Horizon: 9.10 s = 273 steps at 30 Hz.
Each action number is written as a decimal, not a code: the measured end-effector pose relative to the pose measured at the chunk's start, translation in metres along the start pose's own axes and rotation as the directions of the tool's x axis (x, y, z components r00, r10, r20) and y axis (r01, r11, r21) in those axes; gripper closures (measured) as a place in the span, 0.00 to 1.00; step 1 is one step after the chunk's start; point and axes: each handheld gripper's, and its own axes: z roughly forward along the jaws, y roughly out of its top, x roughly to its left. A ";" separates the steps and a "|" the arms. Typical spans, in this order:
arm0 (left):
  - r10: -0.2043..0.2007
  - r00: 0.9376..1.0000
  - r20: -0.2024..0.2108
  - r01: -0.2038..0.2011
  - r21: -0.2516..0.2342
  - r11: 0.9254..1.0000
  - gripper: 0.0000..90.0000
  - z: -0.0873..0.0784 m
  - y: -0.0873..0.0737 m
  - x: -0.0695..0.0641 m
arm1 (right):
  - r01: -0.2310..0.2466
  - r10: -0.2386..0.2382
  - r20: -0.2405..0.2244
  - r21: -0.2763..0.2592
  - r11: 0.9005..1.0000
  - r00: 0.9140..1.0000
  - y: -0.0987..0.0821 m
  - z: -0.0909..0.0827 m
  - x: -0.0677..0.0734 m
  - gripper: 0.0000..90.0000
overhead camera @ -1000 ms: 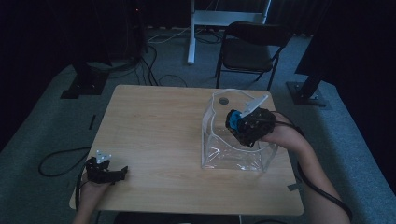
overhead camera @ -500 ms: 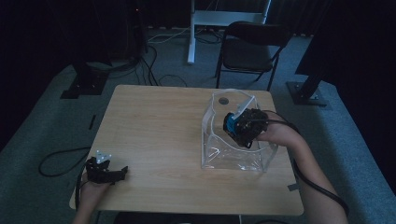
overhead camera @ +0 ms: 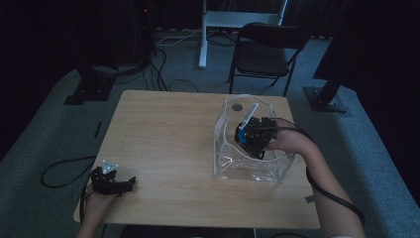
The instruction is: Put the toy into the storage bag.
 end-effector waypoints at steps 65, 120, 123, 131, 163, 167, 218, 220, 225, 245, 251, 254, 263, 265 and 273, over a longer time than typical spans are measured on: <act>0.005 1.000 0.005 -0.005 0.002 1.000 0.01 0.000 0.000 0.000 | 0.099 -0.062 -0.111 0.373 0.923 0.992 0.019 0.077 0.006 0.29; 0.007 1.000 0.006 -0.007 0.002 1.000 0.00 -0.001 -0.001 0.000 | 0.079 -0.005 -0.166 0.445 0.892 0.986 0.017 0.098 0.000 0.21; 0.007 1.000 0.006 -0.007 0.002 1.000 0.00 -0.001 -0.001 0.000 | 0.072 -0.002 -0.167 0.419 0.905 0.986 0.017 0.095 -0.002 0.20; 0.007 1.000 0.006 -0.007 0.002 1.000 0.01 -0.001 -0.001 0.000 | 0.007 0.059 -0.167 0.369 0.929 0.984 0.017 0.084 -0.005 0.19; 0.006 1.000 0.006 -0.006 0.002 1.000 0.00 -0.001 -0.001 0.000 | -0.103 0.127 -0.149 0.155 0.982 0.981 0.008 0.020 -0.002 0.21; 0.008 1.000 0.005 -0.008 0.002 1.000 0.00 -0.001 -0.001 0.000 | -0.118 0.135 -0.143 0.121 0.986 0.981 0.004 0.013 0.001 0.20; 0.006 1.000 0.006 -0.006 0.002 1.000 0.00 -0.001 -0.001 0.000 | -0.264 0.199 -0.189 -0.439 0.859 0.962 -0.051 -0.069 0.039 0.15; 0.004 1.000 0.006 -0.004 0.002 1.000 0.00 -0.001 -0.001 0.000 | -0.247 0.178 -0.189 -0.456 0.855 0.966 -0.051 -0.074 0.044 0.15; 0.004 1.000 0.006 -0.004 0.002 1.000 0.00 -0.001 -0.001 0.000 | -0.229 0.135 -0.213 -0.516 0.826 0.968 -0.051 -0.083 0.057 0.15; 0.006 1.000 0.006 -0.006 0.002 1.000 0.00 -0.001 -0.001 0.000 | -0.227 0.069 -0.288 -0.561 0.796 0.955 -0.061 -0.064 0.095 0.15; 0.006 1.000 0.006 -0.006 0.002 1.000 0.00 -0.001 -0.001 0.000 | -0.247 0.073 -0.312 -0.568 0.785 0.947 -0.069 -0.056 0.101 0.15; 0.006 1.000 0.006 -0.006 0.002 1.000 0.00 -0.001 -0.001 0.000 | -0.257 0.071 -0.329 -0.568 0.782 0.942 -0.074 -0.052 0.105 0.15; 0.007 1.000 0.006 -0.007 0.002 1.000 0.00 -0.001 -0.001 0.000 | -0.314 0.117 -0.353 -0.575 0.756 0.928 -0.090 -0.032 0.110 0.15; 0.007 1.000 0.006 -0.007 0.002 1.000 0.00 -0.001 -0.001 0.000 | -0.316 0.124 -0.344 -0.585 0.747 0.931 -0.093 -0.028 0.112 0.14; 0.007 1.000 0.006 -0.007 0.002 1.000 0.00 -0.001 -0.001 0.000 | -0.347 0.157 -0.348 -0.596 0.724 0.924 -0.109 -0.005 0.116 0.14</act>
